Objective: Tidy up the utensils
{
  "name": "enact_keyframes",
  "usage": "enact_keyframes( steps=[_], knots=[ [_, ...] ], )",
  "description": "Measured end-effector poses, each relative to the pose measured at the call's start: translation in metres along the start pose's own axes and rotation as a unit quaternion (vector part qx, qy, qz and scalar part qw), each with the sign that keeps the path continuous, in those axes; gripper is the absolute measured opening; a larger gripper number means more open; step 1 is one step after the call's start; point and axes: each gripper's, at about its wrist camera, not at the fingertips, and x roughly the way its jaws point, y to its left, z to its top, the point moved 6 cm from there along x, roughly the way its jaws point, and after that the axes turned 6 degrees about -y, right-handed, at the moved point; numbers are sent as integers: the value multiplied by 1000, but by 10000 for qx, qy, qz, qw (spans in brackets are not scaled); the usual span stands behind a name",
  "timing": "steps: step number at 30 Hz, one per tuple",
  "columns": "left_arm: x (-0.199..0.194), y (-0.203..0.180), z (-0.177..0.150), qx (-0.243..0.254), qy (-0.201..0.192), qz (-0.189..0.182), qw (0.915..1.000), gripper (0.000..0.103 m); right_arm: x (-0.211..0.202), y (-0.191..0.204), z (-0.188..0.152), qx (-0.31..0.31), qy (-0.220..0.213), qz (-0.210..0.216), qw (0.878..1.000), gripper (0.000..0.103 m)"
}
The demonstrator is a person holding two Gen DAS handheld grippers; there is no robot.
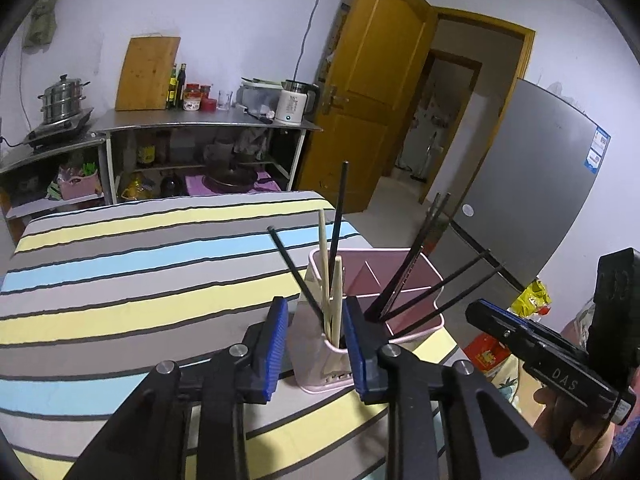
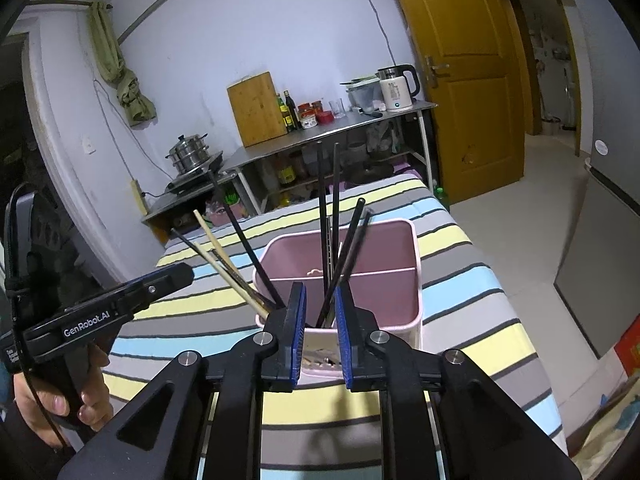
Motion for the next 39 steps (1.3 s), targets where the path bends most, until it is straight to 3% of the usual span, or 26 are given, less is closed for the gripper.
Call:
enact_keyframes(
  steps=[21, 39],
  knots=[
    [-67, -28, -72, 493, -469, 156, 9976, 29, -52, 22, -45, -460, -131, -17, 9989, 16],
    [-76, -43, -117, 695, -498, 220, 9961, 29, -66, 22, -92, -797, -136, -398, 9959, 16]
  ],
)
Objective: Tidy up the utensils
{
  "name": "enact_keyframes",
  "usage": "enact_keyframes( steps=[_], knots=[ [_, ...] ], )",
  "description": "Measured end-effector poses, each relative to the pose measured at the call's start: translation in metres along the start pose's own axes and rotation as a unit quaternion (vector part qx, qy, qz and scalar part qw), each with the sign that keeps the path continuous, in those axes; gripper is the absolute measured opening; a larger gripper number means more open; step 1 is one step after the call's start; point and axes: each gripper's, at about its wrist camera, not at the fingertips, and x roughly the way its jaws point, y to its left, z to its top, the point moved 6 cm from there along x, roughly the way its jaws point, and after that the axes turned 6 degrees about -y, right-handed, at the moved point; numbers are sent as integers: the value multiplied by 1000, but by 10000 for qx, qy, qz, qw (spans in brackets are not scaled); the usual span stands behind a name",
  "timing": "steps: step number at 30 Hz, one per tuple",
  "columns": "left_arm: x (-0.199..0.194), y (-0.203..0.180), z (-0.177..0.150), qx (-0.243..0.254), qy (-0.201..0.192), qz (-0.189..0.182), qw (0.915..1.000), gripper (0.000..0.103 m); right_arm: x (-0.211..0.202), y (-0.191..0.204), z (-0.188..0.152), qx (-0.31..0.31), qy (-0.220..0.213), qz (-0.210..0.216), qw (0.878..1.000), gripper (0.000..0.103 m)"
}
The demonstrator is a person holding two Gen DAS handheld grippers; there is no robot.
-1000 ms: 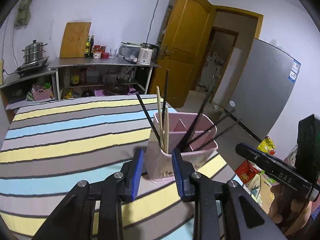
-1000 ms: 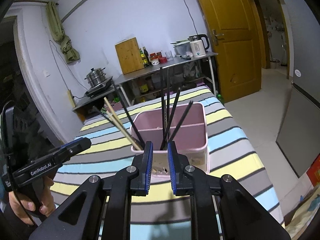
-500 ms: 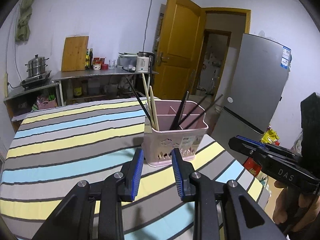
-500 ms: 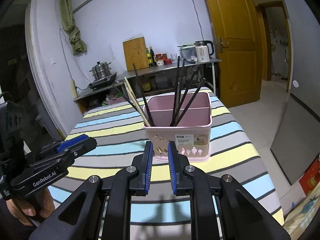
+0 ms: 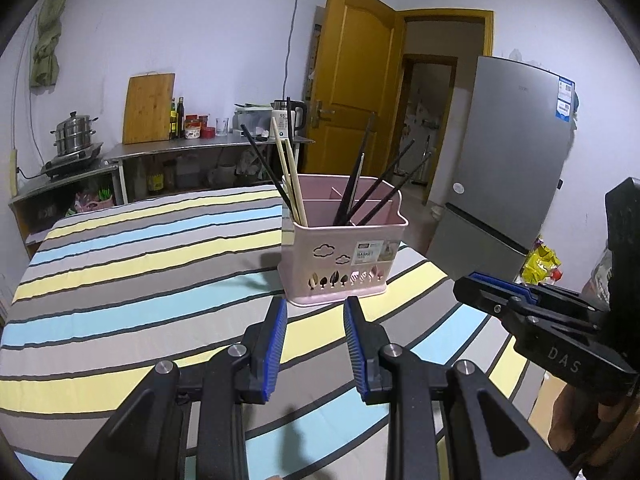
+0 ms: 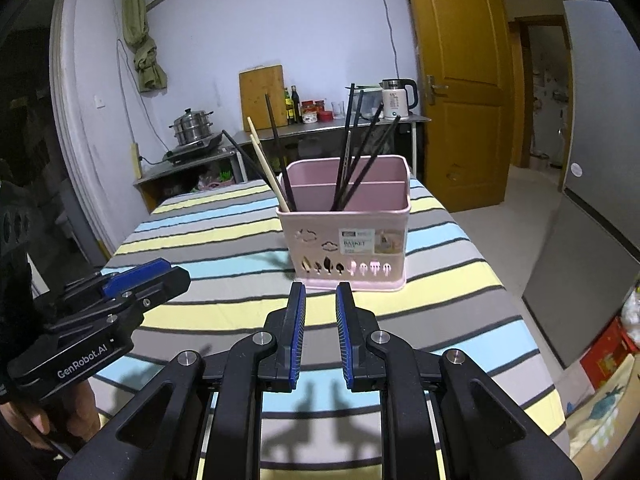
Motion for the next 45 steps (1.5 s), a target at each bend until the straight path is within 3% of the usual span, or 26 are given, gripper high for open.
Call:
enact_keyframes(
  steps=[45],
  knots=[
    [0, -7, -14, 157, 9, 44, 9999, 29, -4, 3, -12, -57, 16, -98, 9999, 16]
  ],
)
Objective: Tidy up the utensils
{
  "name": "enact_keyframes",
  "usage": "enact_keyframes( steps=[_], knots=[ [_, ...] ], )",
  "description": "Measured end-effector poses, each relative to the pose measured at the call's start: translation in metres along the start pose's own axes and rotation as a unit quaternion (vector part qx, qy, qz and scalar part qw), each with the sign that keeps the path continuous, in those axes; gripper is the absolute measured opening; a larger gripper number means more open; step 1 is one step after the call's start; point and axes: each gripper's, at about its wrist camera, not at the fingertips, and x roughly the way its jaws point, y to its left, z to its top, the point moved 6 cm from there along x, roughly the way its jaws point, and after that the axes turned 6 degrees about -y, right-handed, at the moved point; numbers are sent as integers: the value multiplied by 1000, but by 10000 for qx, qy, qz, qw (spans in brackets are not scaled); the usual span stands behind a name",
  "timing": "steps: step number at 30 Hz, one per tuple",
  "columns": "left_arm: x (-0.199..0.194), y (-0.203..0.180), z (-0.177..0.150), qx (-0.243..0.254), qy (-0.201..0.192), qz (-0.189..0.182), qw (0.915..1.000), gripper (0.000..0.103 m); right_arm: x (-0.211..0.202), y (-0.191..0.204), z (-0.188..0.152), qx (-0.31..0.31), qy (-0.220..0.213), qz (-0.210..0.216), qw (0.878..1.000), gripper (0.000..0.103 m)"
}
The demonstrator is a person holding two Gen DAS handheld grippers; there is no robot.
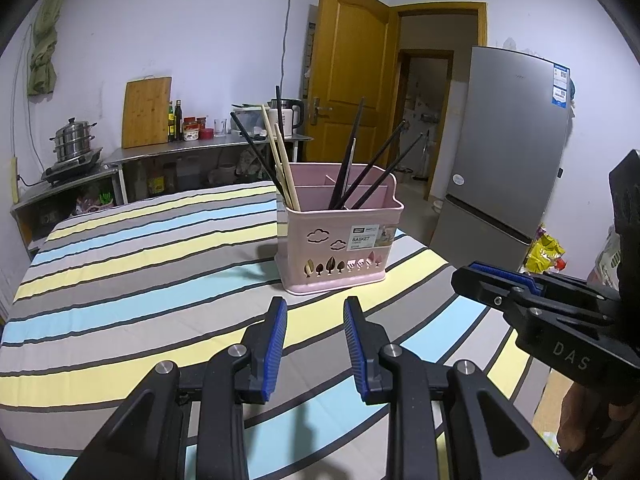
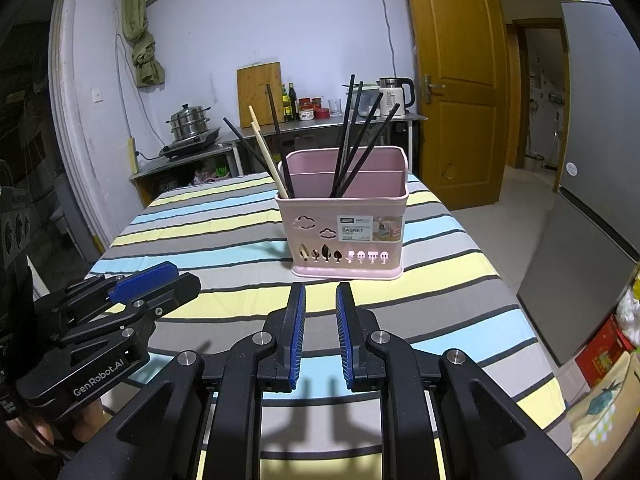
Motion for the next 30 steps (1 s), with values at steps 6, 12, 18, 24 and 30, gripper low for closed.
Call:
enact_keyframes(
  steps=[6, 12, 18, 24, 30],
  knots=[
    [0, 0, 1, 5, -1, -12, 10000, 29, 0, 0, 0, -5, -5, -4, 10000, 16],
    [-1, 0, 1, 26, -5, -20, 10000, 29, 0, 1, 0, -9, -7, -8, 10000, 16],
    [-2, 0, 1, 65, 10, -48, 10000, 29, 0, 1, 0, -8, -5, -6, 10000, 16],
    [-3, 0, 1, 56, 19, -53, 10000, 29, 0, 1, 0, -22, -2, -8, 10000, 16],
    [-3, -2, -1, 97, 19, -80, 9999, 29, 0, 1, 1, -25, 2, -6, 10000, 16]
  ],
)
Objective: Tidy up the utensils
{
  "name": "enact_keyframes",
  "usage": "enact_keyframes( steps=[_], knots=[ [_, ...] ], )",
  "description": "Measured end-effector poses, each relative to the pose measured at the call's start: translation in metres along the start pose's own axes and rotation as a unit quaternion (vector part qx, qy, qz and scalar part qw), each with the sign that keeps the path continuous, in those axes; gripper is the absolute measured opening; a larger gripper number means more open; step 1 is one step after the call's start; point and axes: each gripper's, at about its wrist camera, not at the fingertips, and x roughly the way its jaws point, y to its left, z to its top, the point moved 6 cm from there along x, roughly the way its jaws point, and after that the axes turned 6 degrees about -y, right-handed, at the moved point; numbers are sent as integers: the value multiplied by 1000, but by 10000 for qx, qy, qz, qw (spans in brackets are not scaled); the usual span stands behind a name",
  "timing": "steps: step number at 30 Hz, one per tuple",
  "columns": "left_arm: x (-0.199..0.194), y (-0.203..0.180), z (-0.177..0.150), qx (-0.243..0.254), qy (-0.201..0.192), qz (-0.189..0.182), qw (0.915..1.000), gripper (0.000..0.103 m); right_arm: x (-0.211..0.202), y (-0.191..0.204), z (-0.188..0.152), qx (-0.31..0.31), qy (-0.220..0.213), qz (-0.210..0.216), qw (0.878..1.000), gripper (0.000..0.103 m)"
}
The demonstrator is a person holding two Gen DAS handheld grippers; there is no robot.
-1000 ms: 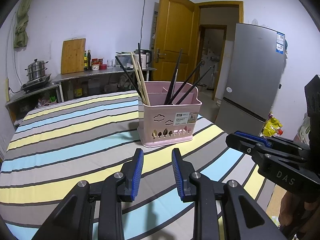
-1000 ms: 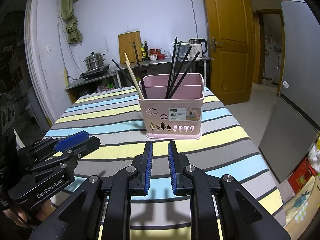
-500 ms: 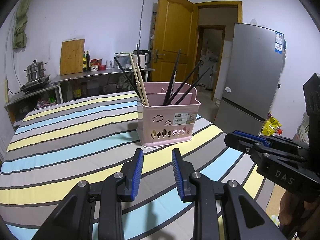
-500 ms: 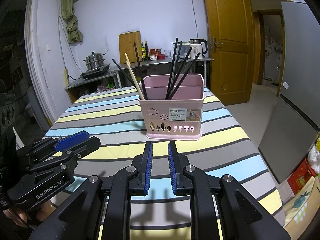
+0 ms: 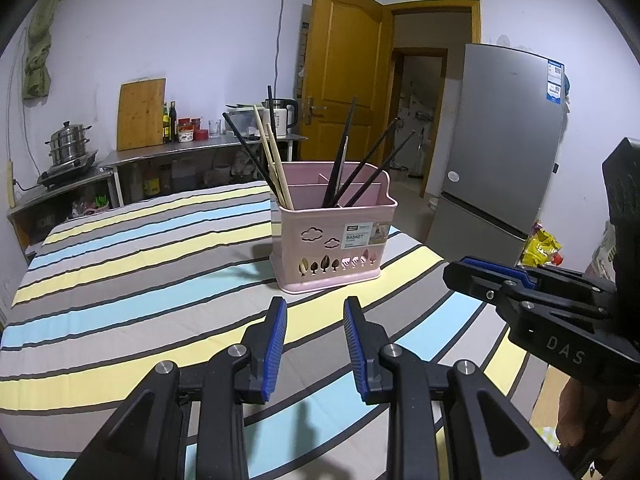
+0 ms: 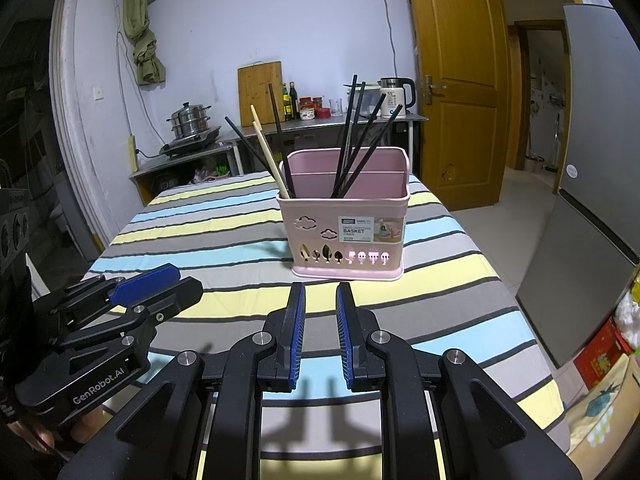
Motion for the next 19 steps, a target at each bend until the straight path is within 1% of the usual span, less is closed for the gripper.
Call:
enact_keyframes(
  steps=[6, 19],
  knots=[
    [1, 2, -2, -53, 28, -58, 10000, 29, 0, 0, 0, 1, -1, 0, 10000, 16],
    [2, 4, -3, -46, -11, 39, 10000, 29, 1, 0, 0, 8, 13, -3, 10000, 16]
  ],
)
